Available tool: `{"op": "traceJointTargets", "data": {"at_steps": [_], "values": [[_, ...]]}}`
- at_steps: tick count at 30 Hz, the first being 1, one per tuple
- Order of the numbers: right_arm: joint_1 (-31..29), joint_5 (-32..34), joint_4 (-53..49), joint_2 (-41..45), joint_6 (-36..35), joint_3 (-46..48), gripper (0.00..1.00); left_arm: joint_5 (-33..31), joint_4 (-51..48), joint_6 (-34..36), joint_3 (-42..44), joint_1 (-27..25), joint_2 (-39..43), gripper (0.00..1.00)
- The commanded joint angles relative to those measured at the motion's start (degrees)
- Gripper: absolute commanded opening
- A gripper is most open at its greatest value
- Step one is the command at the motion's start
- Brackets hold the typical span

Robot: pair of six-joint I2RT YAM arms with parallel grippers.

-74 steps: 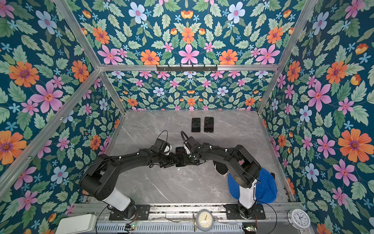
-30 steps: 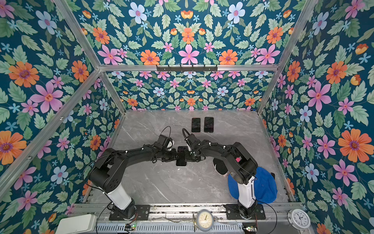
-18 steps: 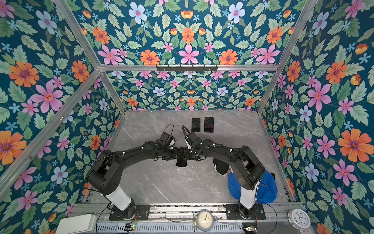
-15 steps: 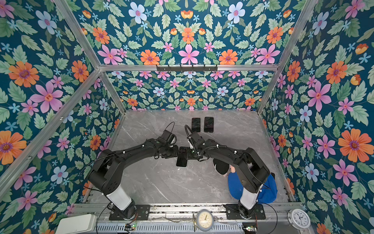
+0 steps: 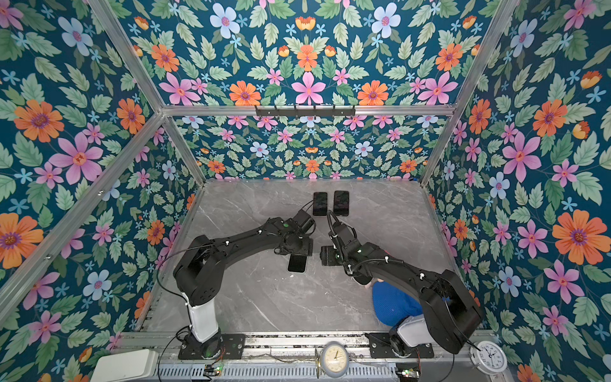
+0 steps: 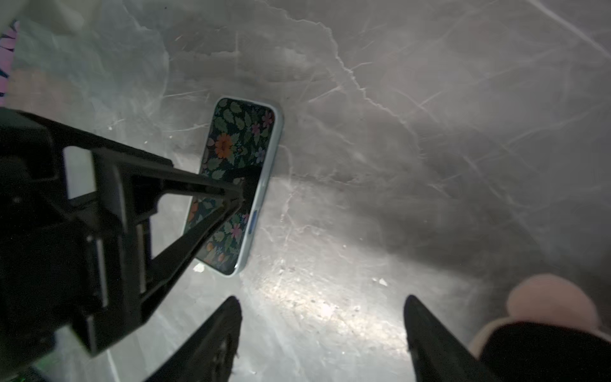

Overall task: Put the phone into the phone case
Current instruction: 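Carry the cased phone with the left gripper beside the other phones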

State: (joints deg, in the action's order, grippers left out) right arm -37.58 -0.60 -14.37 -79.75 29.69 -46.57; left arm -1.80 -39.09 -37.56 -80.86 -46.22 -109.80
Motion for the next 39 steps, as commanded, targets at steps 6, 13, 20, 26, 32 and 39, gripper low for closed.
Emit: {"op": "traceJointTargets", "data": {"at_steps": [6,13,20,26,32,39], "values": [[1.1,1.3,4.5,0.9,-0.7,2.4,0.91,-1.9,-8.7,-0.7,-5.6,-0.6,-5.2,0.86],[1.0,0.3,5.5,-0.7,-0.5,1.7,0.92,-0.6,-9.1,-0.8,-7.4,-0.8,-8.2,1.00],[1.0,-0.1,5.8,-1.0,-0.3,1.7,0.92,-1.2,-9.1,-1.5,-7.0,-0.6,-8.6,0.99],[1.1,-0.2,6.1,-1.2,-0.2,1.7,0.92,-2.2,-9.1,-1.8,-6.7,-0.5,-7.4,0.97],[1.1,-0.6,6.2,-1.9,0.1,1.3,0.92,-0.4,-8.1,-1.8,-4.9,0.2,-8.1,0.93],[1.1,-0.5,5.5,-2.0,0.2,0.8,0.92,0.1,-7.2,-1.7,-4.6,0.3,-9.1,0.79]]}}
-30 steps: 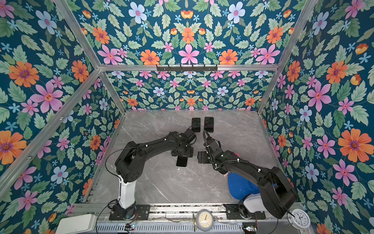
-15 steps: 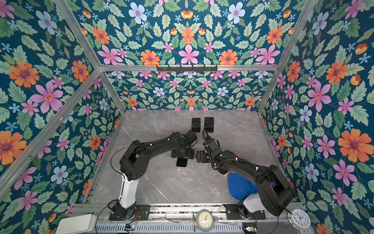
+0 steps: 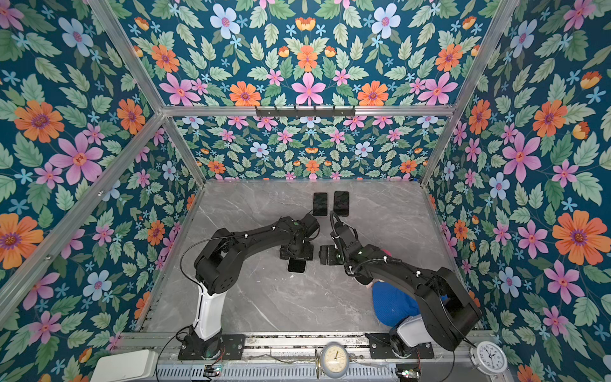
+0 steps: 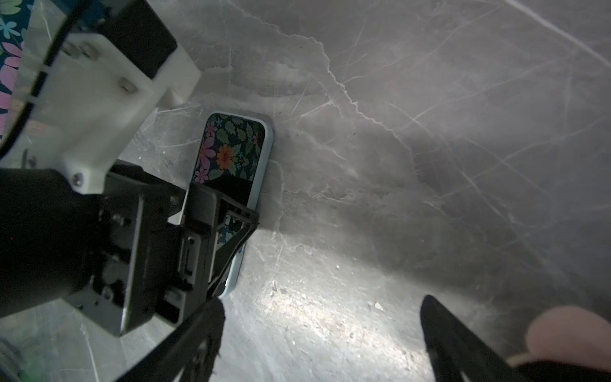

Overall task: Put the phone into the phone case
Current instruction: 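Carry the cased phone with the left gripper beside the other phones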

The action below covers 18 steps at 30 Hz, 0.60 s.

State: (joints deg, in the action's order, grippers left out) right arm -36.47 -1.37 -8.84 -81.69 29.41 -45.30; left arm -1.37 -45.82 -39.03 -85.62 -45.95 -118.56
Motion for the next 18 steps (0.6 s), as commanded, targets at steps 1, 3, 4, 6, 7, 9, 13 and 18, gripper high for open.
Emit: {"op": "traceJointTargets", "data": {"at_steps": [1,3,4,6,7,9,13,18], "values": [[-0.1,0.4,-0.1,0.0,0.4,-0.5,0.92,-0.6,-0.5,-0.3,0.1,0.0,-0.3,0.77],[0.0,0.6,-0.5,0.0,0.5,-0.7,0.92,-1.1,-0.7,-0.1,-0.1,0.1,-0.2,0.73],[-0.1,0.7,-0.8,0.0,0.5,-1.0,0.92,-1.5,-0.8,0.0,-0.3,0.3,-0.2,0.72],[-0.1,1.3,-1.9,0.1,0.3,-1.5,0.92,-2.2,-1.1,0.6,-0.9,0.7,-0.3,0.70],[0.0,1.6,-2.4,0.2,0.2,-1.8,0.92,-2.4,-1.2,1.1,-1.6,1.1,-0.4,0.69],[-0.1,2.2,-3.6,0.3,0.0,-2.5,0.92,-2.9,-1.3,2.3,-3.1,2.1,-0.9,0.67],[0.6,2.9,-5.3,-0.2,-0.3,-4.0,0.92,-4.2,-2.3,5.1,-8.7,5.0,-3.3,0.65],[1.1,3.8,-6.5,-2.2,-0.8,-7.1,0.92,-6.1,-3.2,9.3,-17.8,9.4,-7.3,0.64]]}}
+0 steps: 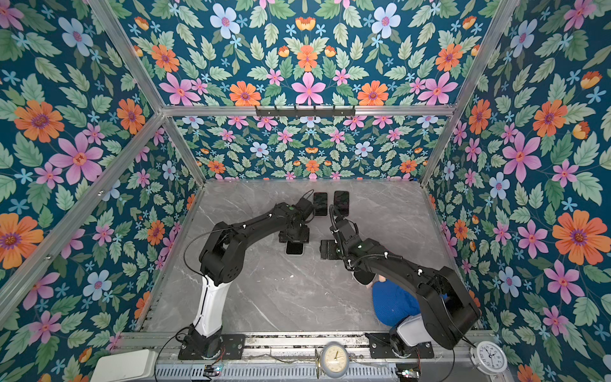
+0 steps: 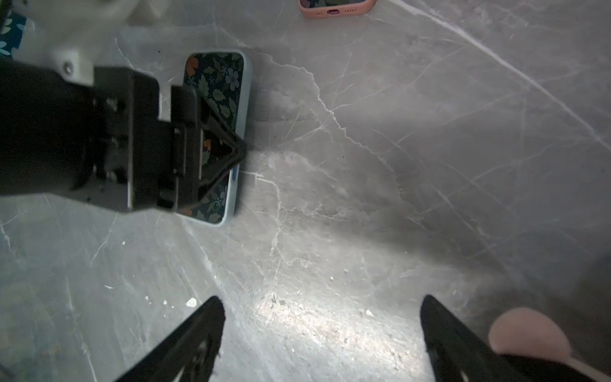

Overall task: Put the phone into the phone case
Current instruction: 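Carry the cased phone with the left gripper beside the other phones, then lower the cased phone next to the pink-cased phone and open the left gripper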

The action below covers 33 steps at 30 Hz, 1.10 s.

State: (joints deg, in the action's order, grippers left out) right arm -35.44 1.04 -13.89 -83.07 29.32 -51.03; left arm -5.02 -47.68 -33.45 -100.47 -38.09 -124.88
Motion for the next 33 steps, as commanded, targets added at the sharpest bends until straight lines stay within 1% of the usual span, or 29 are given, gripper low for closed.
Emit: {"op": "traceJointTargets", "data": {"at_steps": [1,8,11,15,19,22,25,33], "values": [[0.2,1.3,-1.9,-1.5,-0.8,-2.3,0.92,-2.3,-1.2,4.4,-4.8,2.5,-1.9,0.64],[0.7,1.3,-3.9,-5.7,-1.7,-7.1,0.92,-2.1,-1.2,9.4,-18.9,7.2,-9.9,0.63],[0.9,1.3,-4.6,-7.1,-1.9,-8.3,0.92,-4.4,-0.3,10.5,-22.3,8.4,-12.1,0.63],[1.1,1.0,-5.2,-8.7,-2.1,-9.6,0.92,-4.3,3.4,11.3,-23.0,9.9,-13.0,0.61],[1.1,-0.6,-4.1,-10.4,-1.4,-10.6,0.92,-5.7,7.9,12.0,-22.0,10.1,-12.6,0.57],[1.1,-1.4,-3.8,-11.4,-1.1,-11.5,0.92,-5.4,11.0,12.5,-21.4,10.2,-12.5,0.57],[1.1,-1.7,-3.9,-13.6,-1.0,-12.2,0.92,-4.9,11.8,12.7,-23.0,10.3,-13.8,0.57],[1.1,-1.6,-4.7,-14.4,-0.9,-13.1,0.91,-3.2,12.7,12.3,-26.8,10.7,-16.9,0.57]]}}
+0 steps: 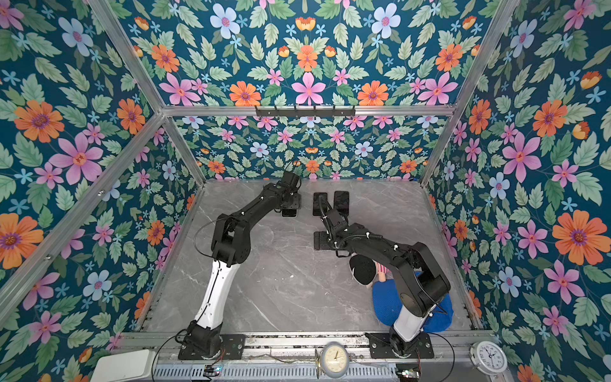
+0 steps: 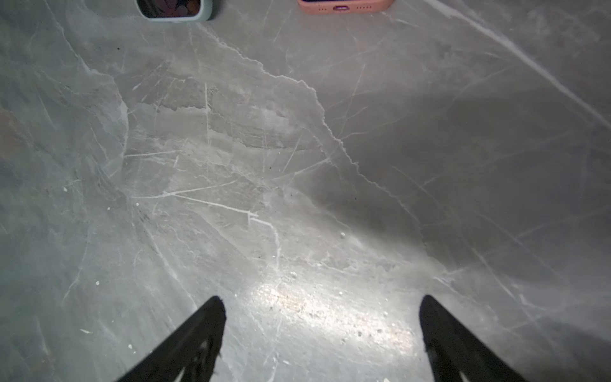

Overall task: Put the phone into the phone case
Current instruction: 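Lower the cased phone next to the pink-cased phone and open the left gripper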

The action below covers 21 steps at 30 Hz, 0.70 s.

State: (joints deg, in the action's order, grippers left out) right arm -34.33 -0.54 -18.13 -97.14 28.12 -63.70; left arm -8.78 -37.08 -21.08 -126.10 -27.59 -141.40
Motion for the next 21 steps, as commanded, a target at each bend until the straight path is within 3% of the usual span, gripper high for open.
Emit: {"op": "traceJointTargets", "data": {"at_steps": [1,21], "values": [[0.0,0.0,-0.6,-0.3,0.3,-0.6,0.92,0.7,2.3,-0.3,-1.2,0.2,-0.5,0.57],[0.0,0.5,-1.1,-1.7,0.5,-2.0,0.92,4.8,5.3,-1.4,-2.1,1.2,-2.7,0.65]]}}
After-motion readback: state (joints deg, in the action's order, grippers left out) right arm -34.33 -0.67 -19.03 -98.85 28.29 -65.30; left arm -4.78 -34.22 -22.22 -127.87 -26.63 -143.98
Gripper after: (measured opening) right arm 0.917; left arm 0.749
